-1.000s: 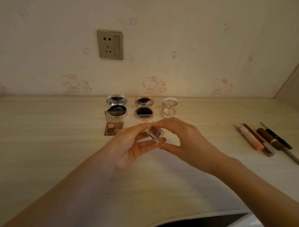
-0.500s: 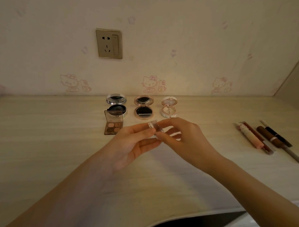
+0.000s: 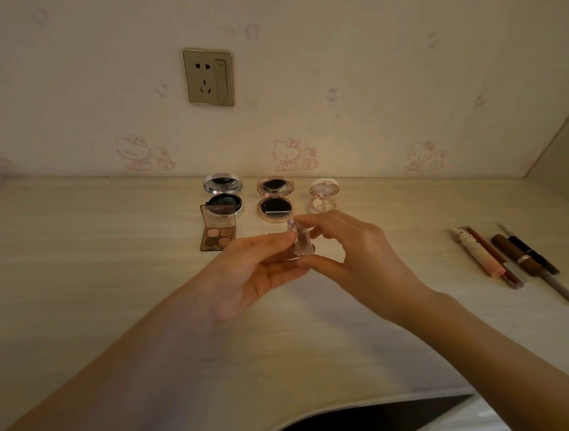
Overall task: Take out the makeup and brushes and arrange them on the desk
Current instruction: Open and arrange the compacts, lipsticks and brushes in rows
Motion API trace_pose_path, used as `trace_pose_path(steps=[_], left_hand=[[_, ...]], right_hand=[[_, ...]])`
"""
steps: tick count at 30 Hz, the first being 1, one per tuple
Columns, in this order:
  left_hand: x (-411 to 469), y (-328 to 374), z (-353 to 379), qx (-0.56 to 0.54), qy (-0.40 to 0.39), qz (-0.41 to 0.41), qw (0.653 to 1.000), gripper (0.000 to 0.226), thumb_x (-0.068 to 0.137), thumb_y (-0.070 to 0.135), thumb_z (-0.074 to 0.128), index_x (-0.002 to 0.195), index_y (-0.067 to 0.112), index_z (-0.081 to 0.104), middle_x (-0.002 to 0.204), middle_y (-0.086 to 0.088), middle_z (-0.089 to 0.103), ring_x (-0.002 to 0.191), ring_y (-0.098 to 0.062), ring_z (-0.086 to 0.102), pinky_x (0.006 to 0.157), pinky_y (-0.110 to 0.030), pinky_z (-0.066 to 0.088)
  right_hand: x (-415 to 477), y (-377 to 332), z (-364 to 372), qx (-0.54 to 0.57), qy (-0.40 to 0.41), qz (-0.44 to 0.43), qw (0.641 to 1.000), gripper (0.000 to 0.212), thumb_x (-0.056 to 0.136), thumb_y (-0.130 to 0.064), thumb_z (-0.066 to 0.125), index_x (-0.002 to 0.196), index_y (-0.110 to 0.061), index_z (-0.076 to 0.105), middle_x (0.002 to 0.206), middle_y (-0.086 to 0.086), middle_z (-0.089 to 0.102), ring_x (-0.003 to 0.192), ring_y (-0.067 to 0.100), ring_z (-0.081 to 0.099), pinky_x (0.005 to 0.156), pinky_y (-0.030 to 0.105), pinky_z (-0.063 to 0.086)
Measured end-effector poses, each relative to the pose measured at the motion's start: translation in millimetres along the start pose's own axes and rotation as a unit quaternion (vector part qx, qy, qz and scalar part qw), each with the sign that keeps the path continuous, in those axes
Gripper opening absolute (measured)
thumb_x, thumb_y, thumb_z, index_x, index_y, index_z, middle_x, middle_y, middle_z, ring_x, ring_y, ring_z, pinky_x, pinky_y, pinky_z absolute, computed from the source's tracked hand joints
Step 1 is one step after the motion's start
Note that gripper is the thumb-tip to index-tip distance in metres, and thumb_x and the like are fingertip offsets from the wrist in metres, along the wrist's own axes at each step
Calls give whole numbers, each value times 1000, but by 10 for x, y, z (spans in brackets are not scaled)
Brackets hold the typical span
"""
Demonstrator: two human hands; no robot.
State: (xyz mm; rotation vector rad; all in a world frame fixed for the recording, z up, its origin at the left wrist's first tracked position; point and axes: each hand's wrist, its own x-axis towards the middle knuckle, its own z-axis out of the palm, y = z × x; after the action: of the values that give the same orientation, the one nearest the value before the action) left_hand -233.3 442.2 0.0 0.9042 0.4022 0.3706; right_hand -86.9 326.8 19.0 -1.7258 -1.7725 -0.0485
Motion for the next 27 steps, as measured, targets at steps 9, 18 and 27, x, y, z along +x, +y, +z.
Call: trace_pose_path(steps=[9,18,27], left_hand=[[-9,9,-77,8,-26,-24,999,29,76,16,69,100,0,74,109,-22,69,98,-30,69,75,-31,58],[41,-38,-49,104,41,72,991,56,65,11,78,119,8,64,110,-14,71,101,-27,69,79,-30,57],[23,-121,36,320,75,207,921,49,71,3,80,112,28,68,110,11,71,95,-11,70,76,-19,55]], right_hand=[[8,47,-52,65,-36,8,997,51,83,-32,71,131,-33,54,115,-15,65,105,0,58,90,16,46],[-33,35,-17,172,-67,146,972,43,88,-26,63,119,-53,52,118,-30,56,110,-8,56,84,8,48],[26,15,13,417,-82,357,832,31,92,-37,58,108,-12,66,101,5,72,85,19,73,72,33,60]])
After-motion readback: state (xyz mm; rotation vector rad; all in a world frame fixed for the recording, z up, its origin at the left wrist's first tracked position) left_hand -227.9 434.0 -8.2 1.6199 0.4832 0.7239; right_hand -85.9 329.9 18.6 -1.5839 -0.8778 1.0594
